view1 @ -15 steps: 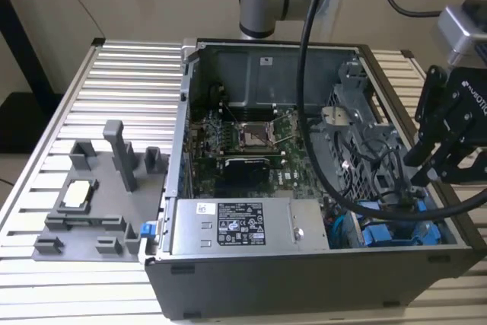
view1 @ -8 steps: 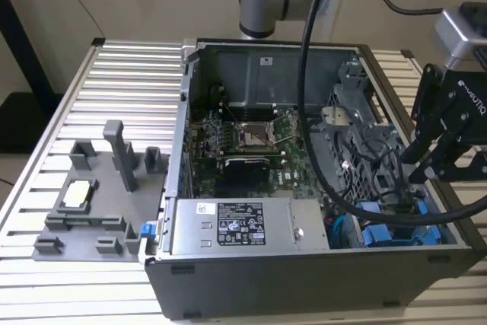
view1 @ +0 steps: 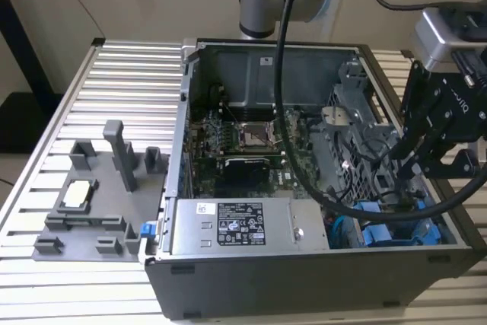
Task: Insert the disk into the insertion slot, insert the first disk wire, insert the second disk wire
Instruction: 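Insert the second disk wire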
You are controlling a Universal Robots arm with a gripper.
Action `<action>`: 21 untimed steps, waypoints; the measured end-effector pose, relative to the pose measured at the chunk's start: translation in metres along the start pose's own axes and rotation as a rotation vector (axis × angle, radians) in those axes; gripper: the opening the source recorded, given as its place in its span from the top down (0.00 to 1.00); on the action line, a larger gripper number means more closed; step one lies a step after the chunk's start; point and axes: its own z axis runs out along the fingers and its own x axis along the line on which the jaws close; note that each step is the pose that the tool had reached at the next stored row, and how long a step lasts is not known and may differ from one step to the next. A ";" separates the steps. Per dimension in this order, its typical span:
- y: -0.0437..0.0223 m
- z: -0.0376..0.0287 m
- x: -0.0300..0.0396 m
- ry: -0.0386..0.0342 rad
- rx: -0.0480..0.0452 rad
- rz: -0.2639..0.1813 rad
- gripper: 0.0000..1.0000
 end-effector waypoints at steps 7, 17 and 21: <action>0.0202 0.0027 -0.0099 0.0074 0.0125 -0.002 0.67; 0.0356 0.0068 -0.0224 0.0535 0.0797 -0.011 0.67; 0.0376 0.0080 -0.0222 0.0750 0.0848 -0.028 0.67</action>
